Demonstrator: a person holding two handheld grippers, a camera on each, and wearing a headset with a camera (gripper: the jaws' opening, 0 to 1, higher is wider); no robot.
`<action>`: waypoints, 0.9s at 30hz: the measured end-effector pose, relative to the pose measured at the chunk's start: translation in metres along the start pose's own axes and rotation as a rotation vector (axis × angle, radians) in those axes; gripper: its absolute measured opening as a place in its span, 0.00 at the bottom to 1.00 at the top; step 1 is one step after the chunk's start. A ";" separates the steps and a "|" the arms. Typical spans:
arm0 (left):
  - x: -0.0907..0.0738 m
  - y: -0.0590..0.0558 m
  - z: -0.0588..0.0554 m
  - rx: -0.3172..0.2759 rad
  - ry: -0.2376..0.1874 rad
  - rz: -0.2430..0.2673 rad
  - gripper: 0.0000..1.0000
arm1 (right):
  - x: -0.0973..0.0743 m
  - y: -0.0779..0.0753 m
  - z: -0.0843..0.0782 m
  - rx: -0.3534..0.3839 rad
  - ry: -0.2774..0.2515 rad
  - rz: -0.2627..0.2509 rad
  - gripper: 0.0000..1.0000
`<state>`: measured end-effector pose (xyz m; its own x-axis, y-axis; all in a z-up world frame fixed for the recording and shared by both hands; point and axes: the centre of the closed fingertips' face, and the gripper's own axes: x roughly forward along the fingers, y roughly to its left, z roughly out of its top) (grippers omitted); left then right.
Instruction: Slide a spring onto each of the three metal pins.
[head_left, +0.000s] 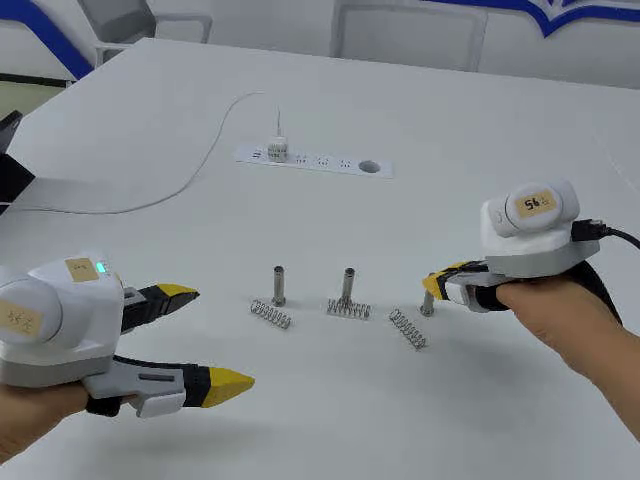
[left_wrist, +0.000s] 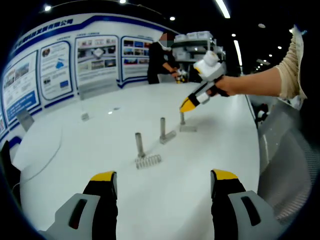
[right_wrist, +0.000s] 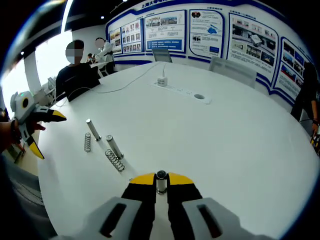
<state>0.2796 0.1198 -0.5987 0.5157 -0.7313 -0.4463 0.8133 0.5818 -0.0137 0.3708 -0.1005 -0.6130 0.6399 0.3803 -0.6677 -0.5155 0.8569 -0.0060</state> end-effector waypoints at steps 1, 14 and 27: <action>0.000 0.000 0.000 -0.001 0.000 0.000 0.78 | -0.001 0.000 0.000 0.002 0.001 0.000 0.09; 0.001 -0.002 0.000 0.002 0.004 -0.006 0.78 | -0.003 0.001 -0.002 -0.016 0.002 0.002 0.10; 0.002 -0.003 0.001 0.007 0.003 -0.008 0.78 | -0.005 0.001 0.001 -0.011 -0.014 0.004 0.11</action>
<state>0.2787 0.1164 -0.5989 0.5085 -0.7346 -0.4492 0.8191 0.5736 -0.0107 0.3674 -0.1012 -0.6087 0.6457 0.3888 -0.6572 -0.5241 0.8516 -0.0111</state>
